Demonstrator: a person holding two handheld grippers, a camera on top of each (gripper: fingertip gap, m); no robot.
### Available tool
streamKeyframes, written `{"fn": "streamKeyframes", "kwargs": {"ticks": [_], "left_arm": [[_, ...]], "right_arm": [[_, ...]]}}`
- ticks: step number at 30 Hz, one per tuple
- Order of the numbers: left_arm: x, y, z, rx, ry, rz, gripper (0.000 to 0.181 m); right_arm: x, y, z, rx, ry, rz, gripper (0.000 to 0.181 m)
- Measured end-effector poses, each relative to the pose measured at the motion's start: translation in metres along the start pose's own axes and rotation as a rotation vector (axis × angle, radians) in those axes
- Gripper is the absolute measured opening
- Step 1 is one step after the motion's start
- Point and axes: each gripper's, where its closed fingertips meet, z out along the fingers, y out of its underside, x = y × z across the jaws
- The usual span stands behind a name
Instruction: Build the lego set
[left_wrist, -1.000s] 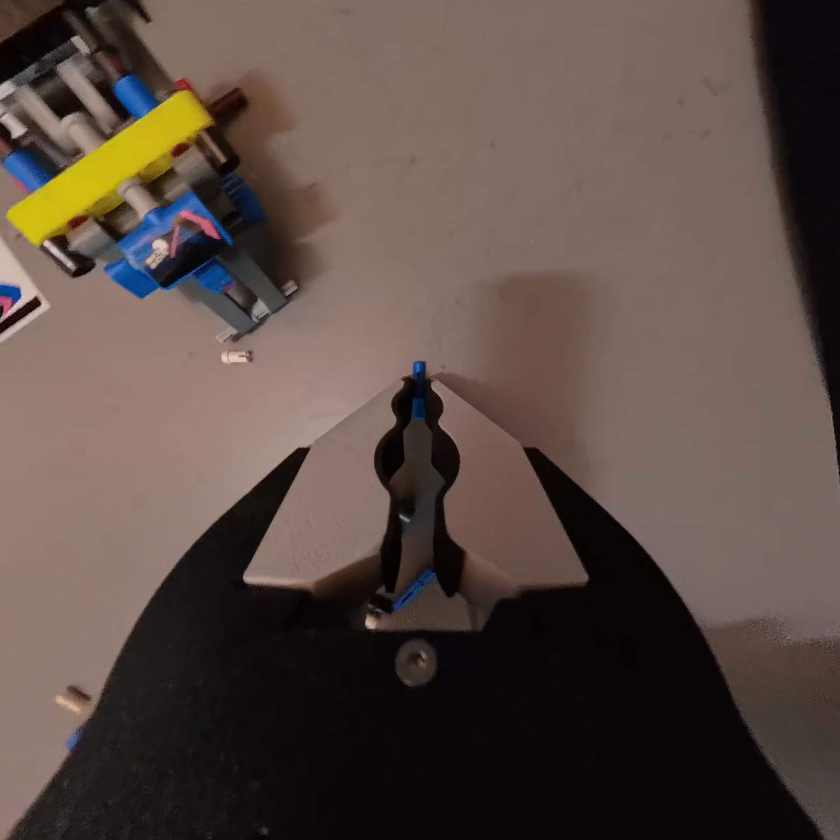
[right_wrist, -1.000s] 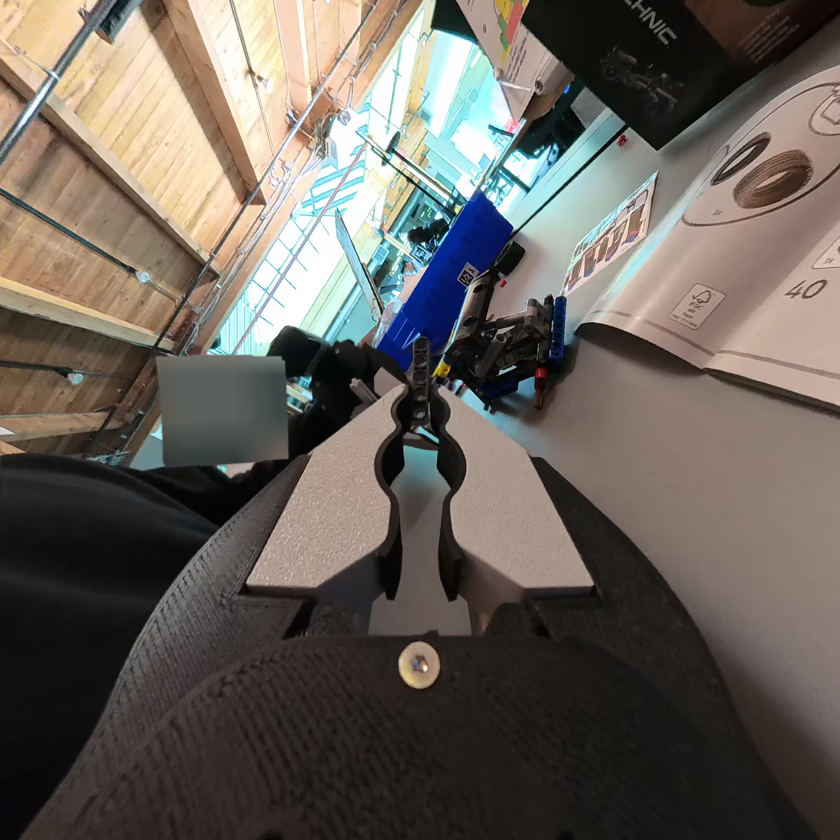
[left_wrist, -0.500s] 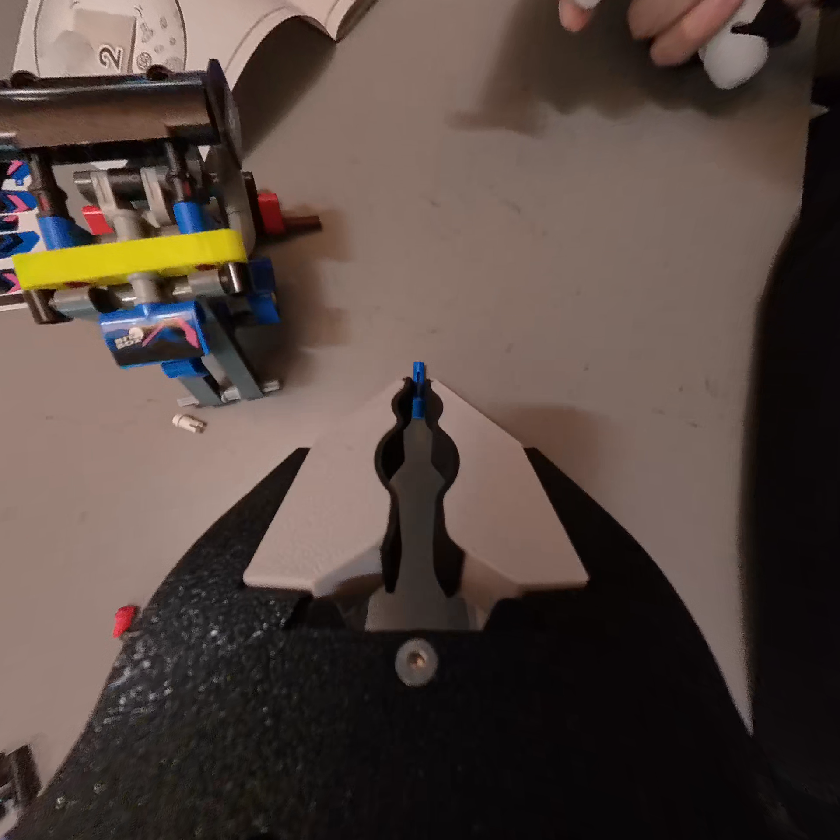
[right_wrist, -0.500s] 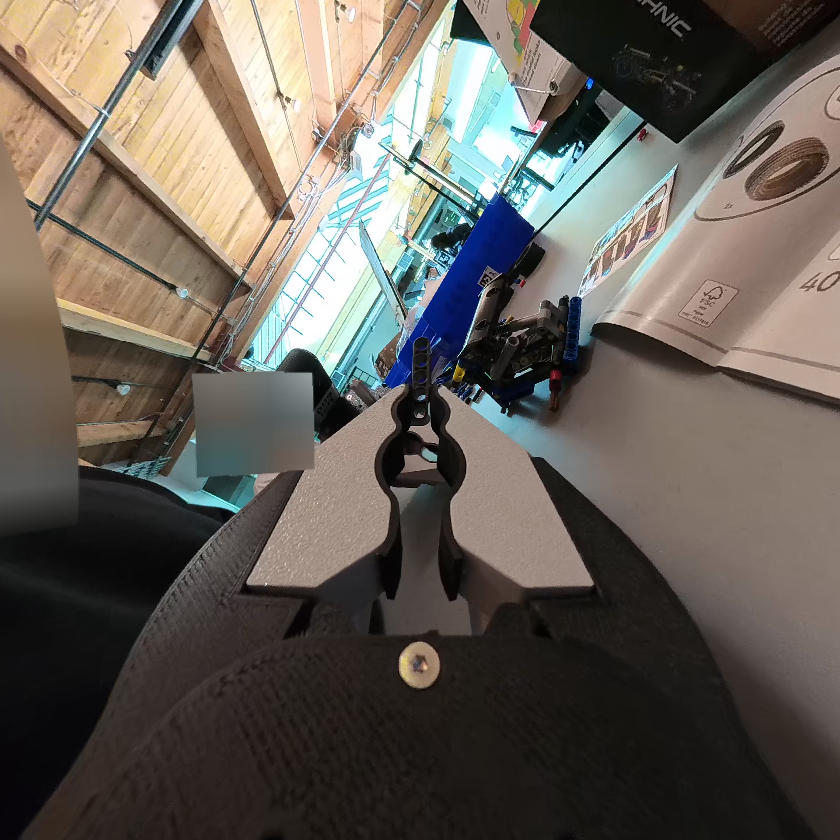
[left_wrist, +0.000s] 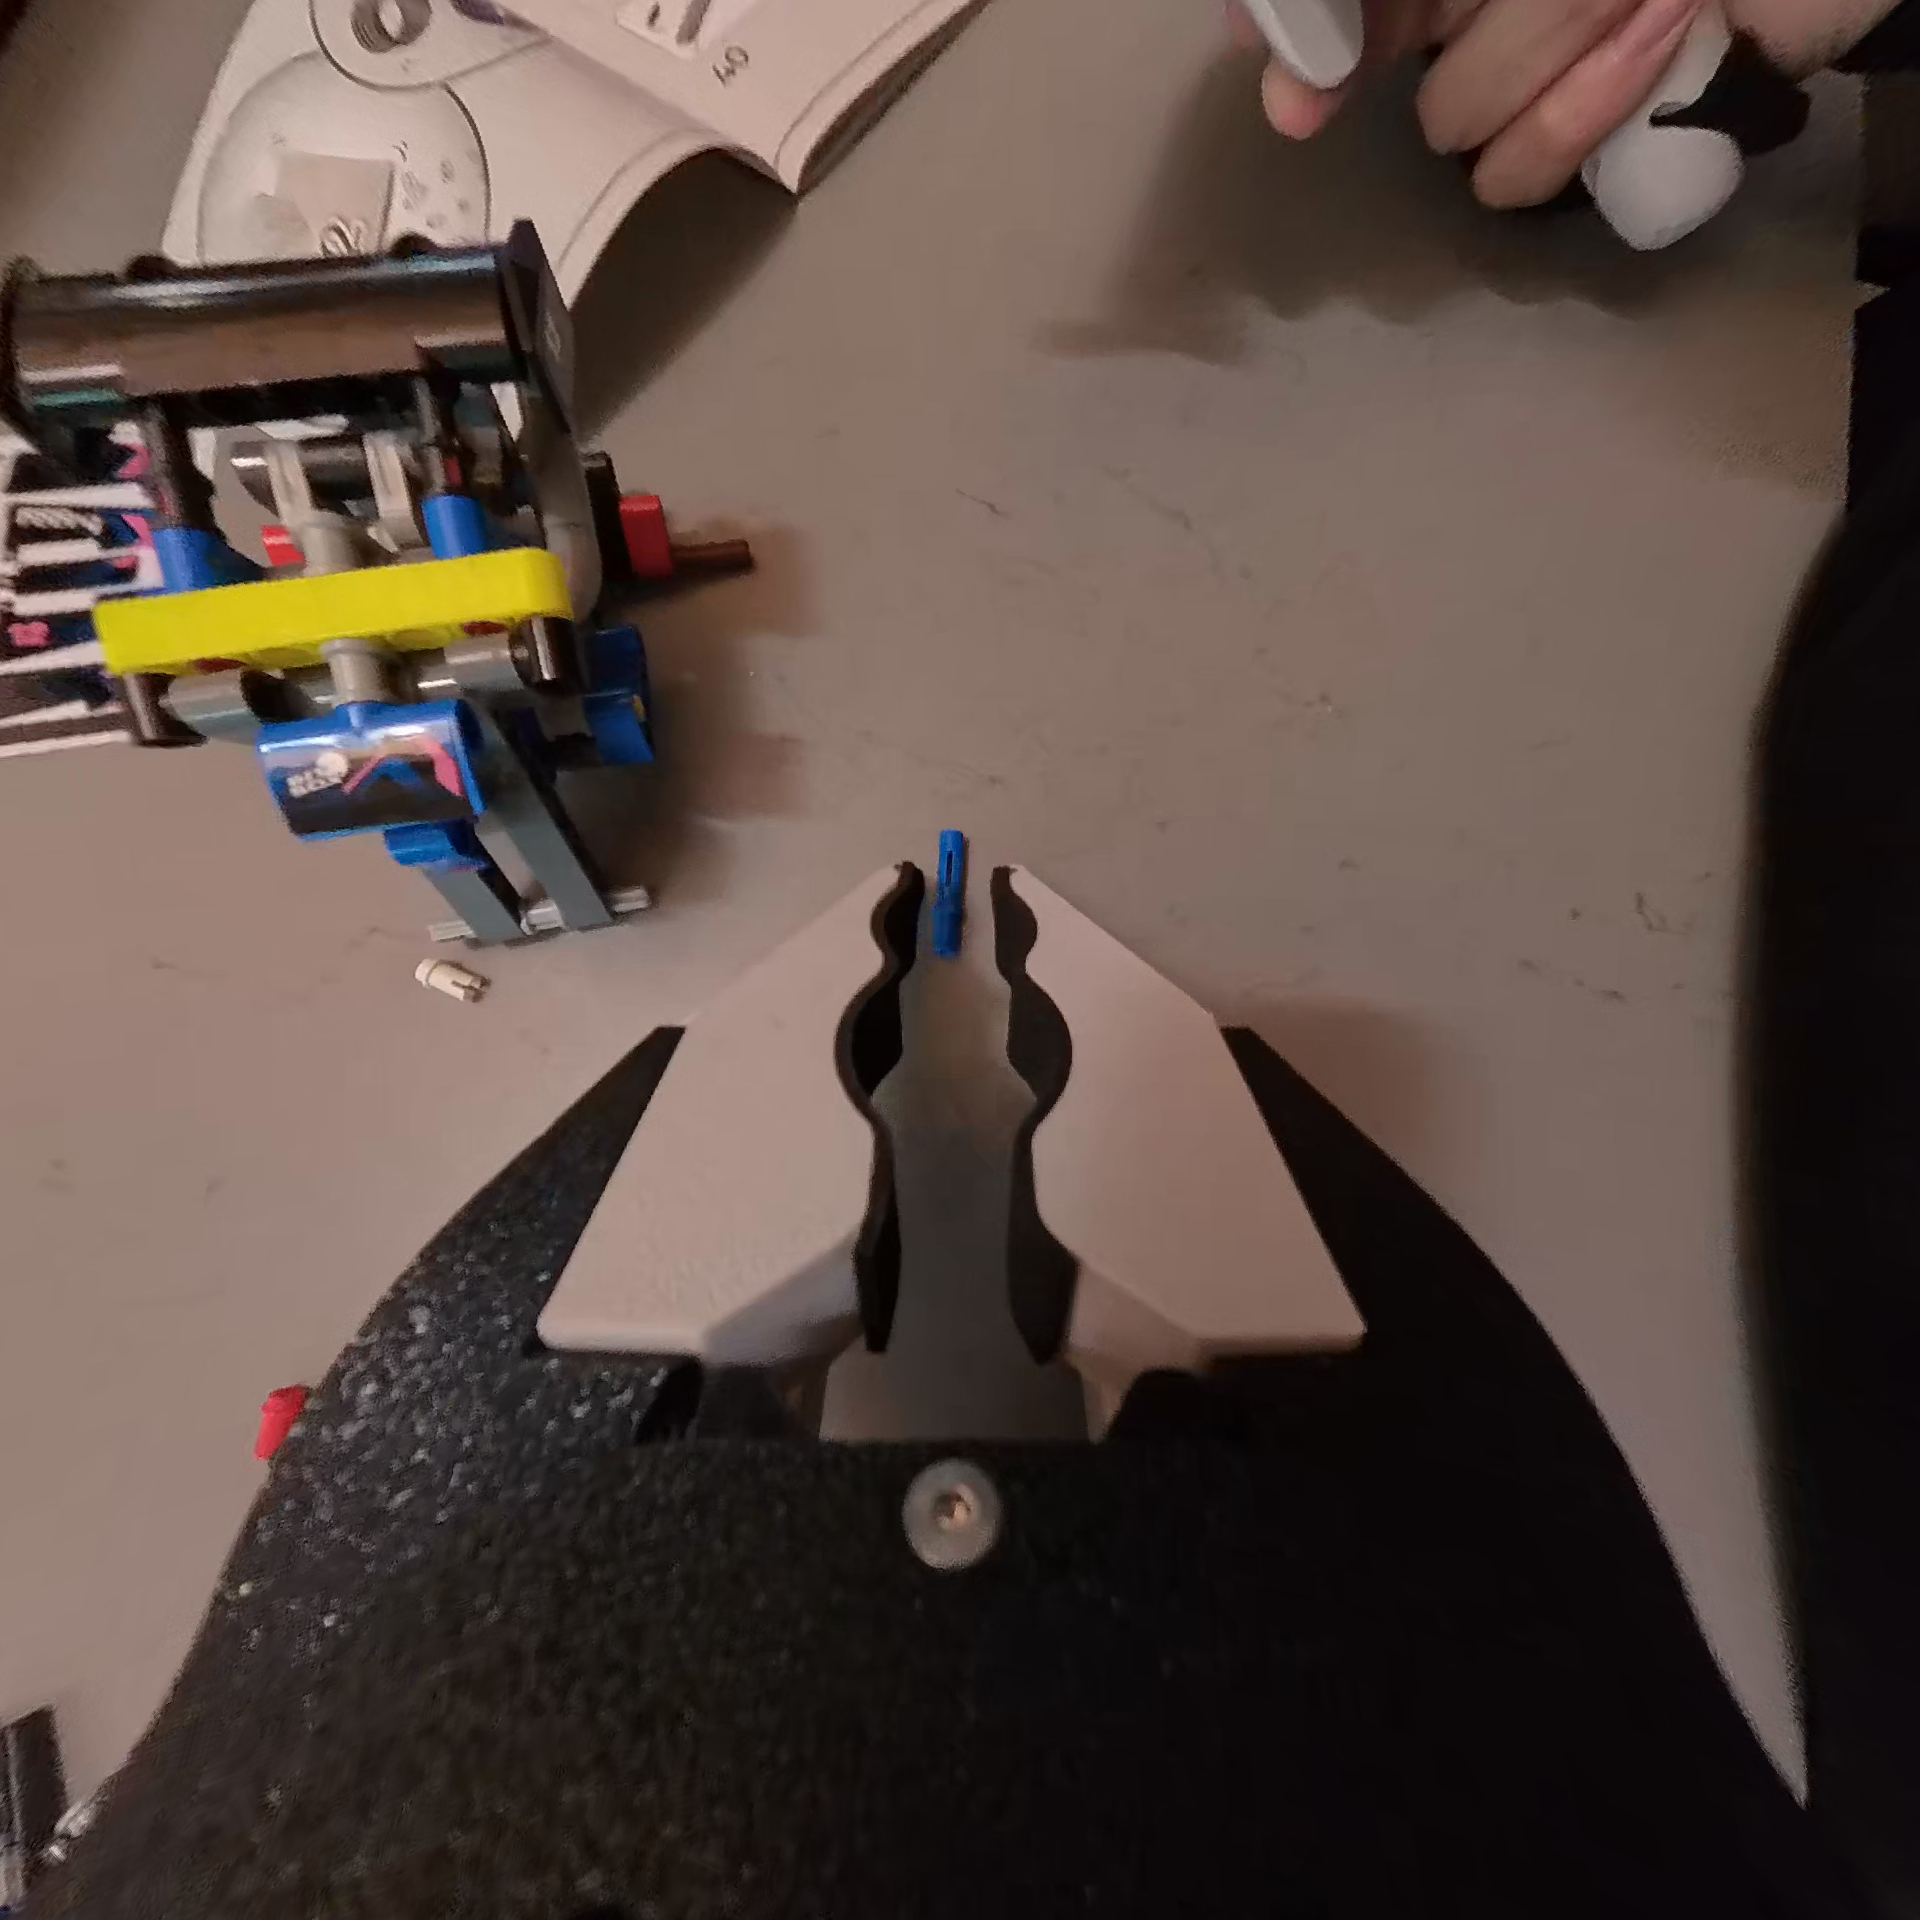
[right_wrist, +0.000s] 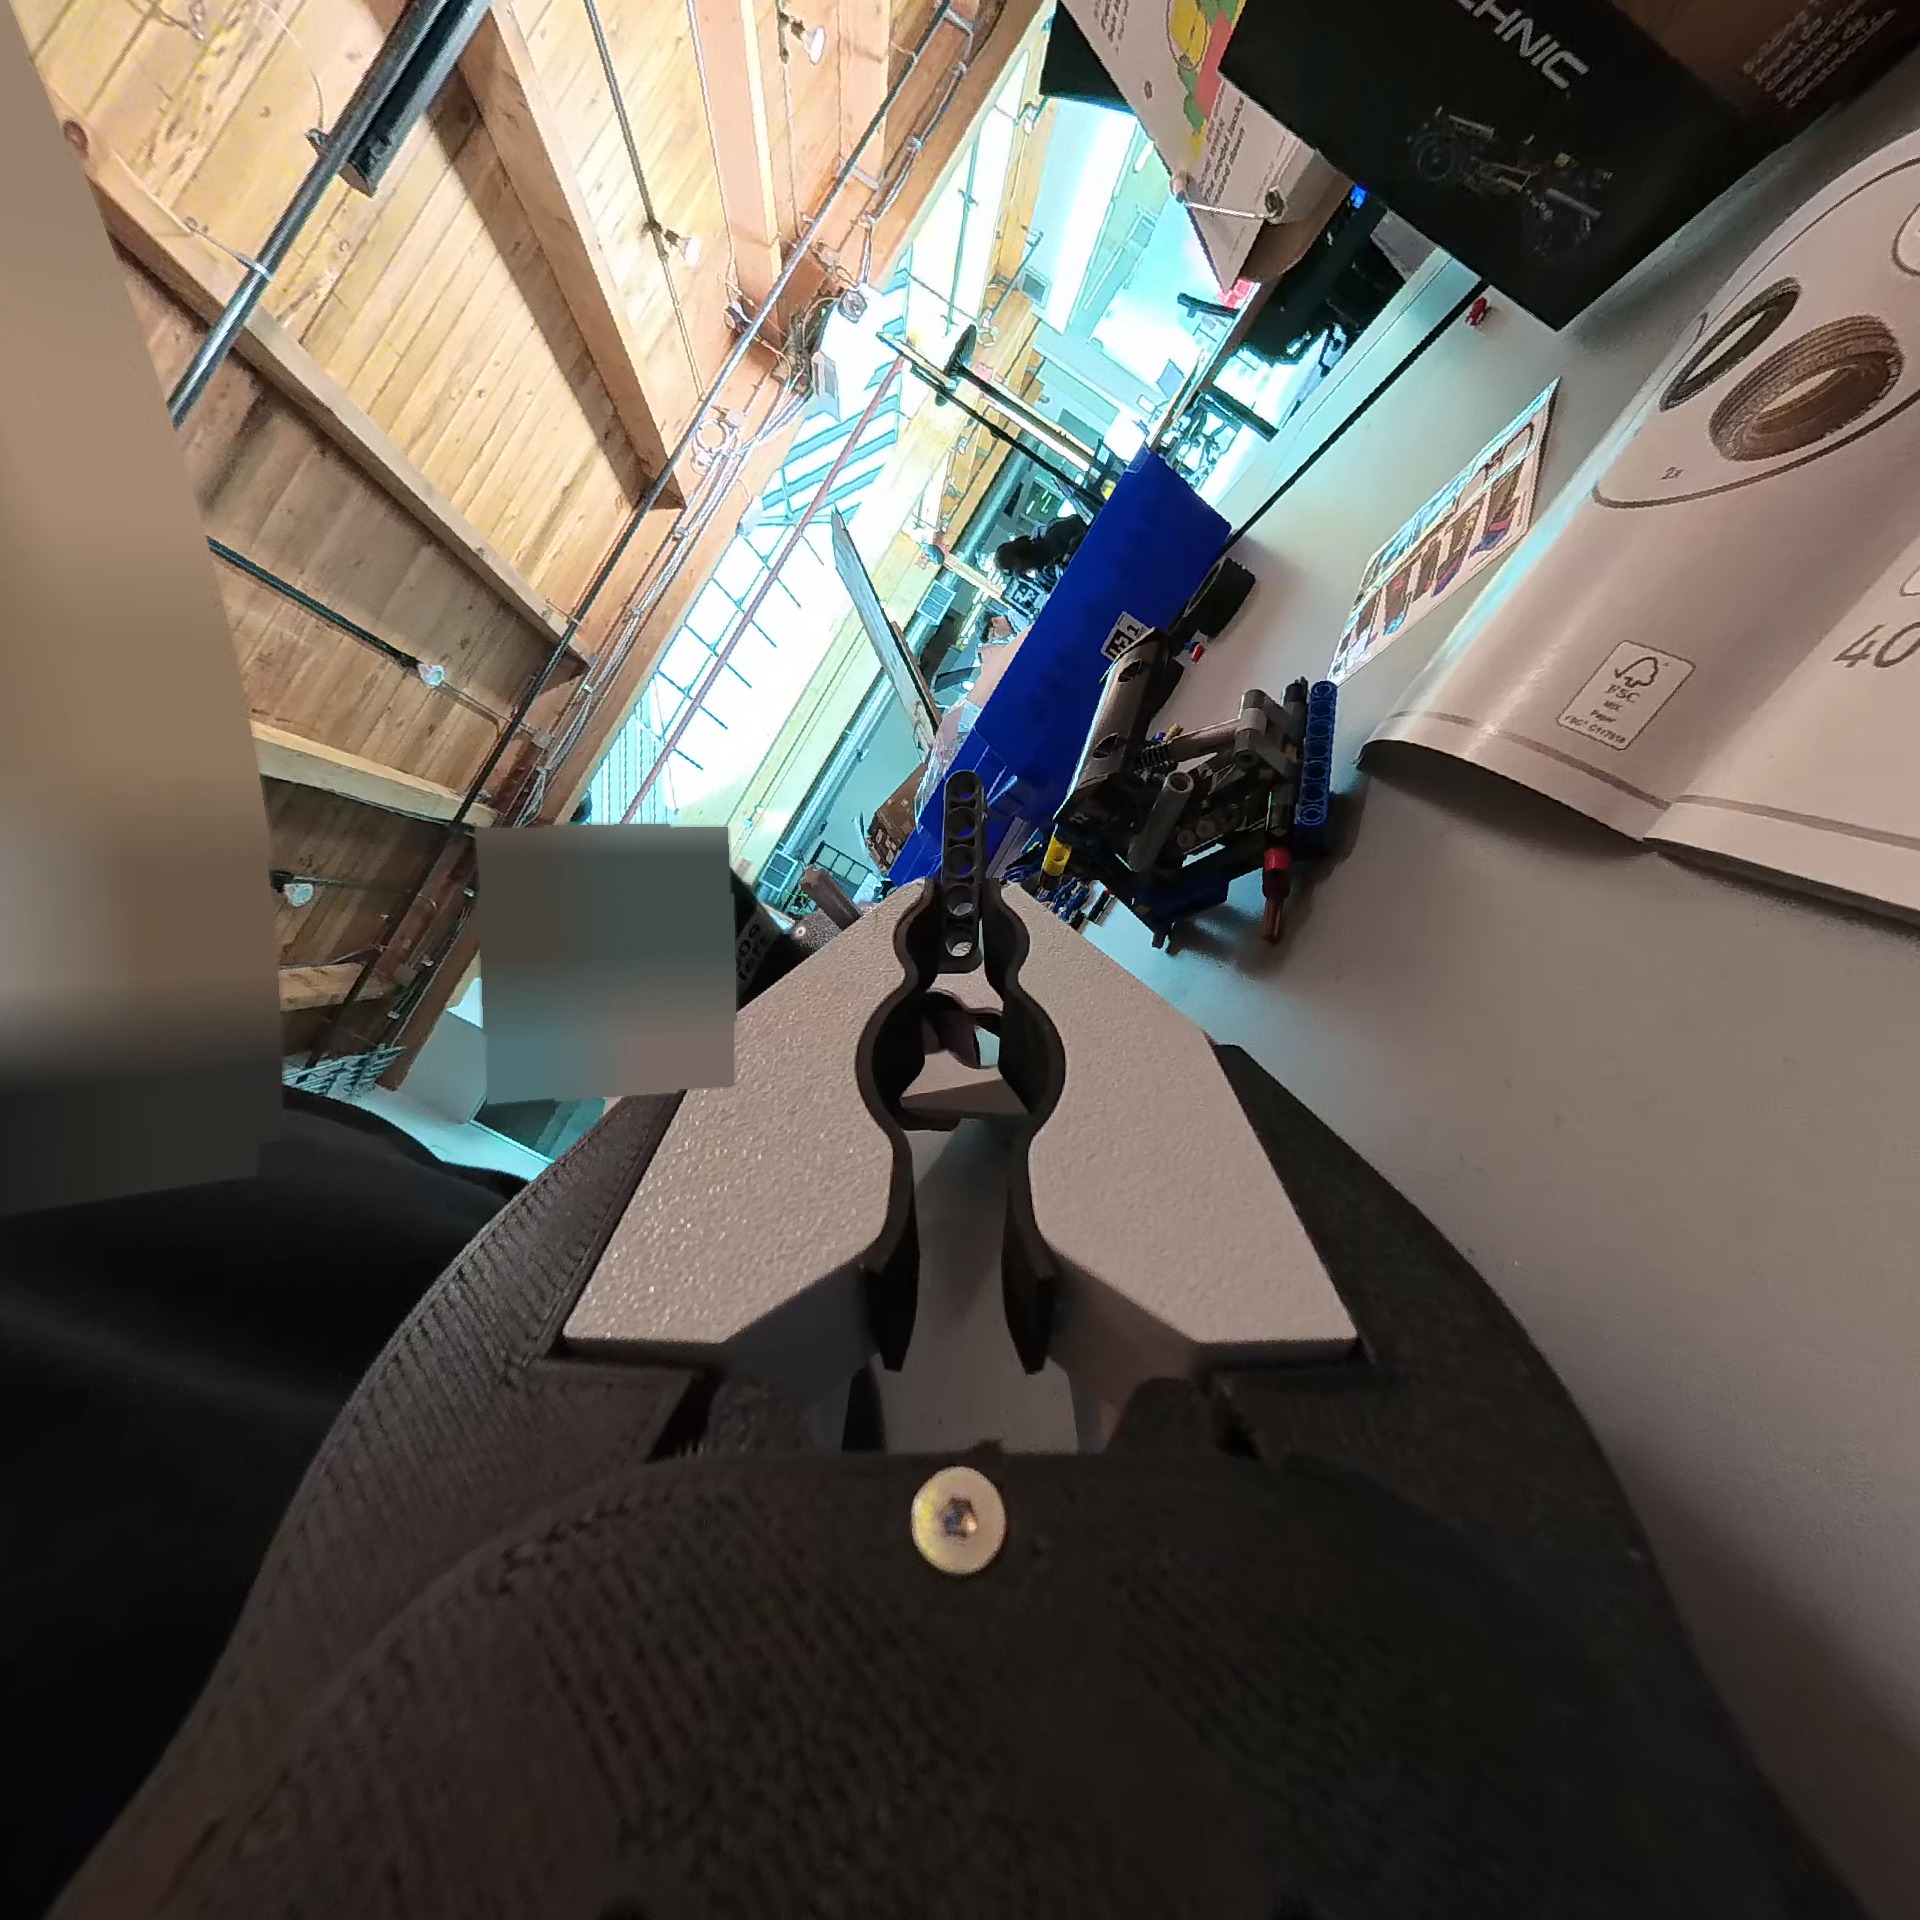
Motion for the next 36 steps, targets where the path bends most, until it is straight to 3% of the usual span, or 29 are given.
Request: {"fn": "streamKeyframes", "kwargs": {"ticks": [5, 8, 12, 16, 19, 25, 30, 36], "left_arm": [[-0.017, -0.024, -0.025, 0.134, -0.079, 0.026, 0.012], [-0.055, -0.024, -0.057, 0.124, -0.219, 0.047, 0.01], [-0.152, 0.013, -0.122, -0.06, -0.51, -0.029, 0.008], [-0.24, 0.062, -0.171, -0.226, -0.68, -0.16, 0.011], [-0.284, 0.082, -0.175, -0.337, -0.665, -0.138, 0.012], [-0.333, 0.113, -0.146, -0.539, -0.388, -0.012, 0.027], [-0.344, 0.123, -0.13, -0.59, -0.176, -0.094, 0.028], [-0.353, 0.142, -0.126, -0.705, -0.153, -0.148, 0.024]], "right_arm": [[0.001, 0.0, 0.0, -0.001, 0.004, 0.011, 0.006], [0.003, 0.001, 0.001, -0.011, 0.014, 0.013, 0.006], [0.005, 0.001, 0.002, -0.012, 0.026, 0.015, 0.006], [0.007, 0.001, 0.002, -0.01, 0.042, 0.016, 0.006], [0.01, 0.002, 0.002, -0.015, 0.059, 0.021, 0.006], [0.015, 0.002, 0.003, -0.019, 0.082, 0.034, 0.006], [0.017, 0.003, 0.004, -0.023, 0.095, 0.041, 0.006], [0.018, 0.002, 0.004, -0.022, 0.092, 0.054, 0.006]]}}
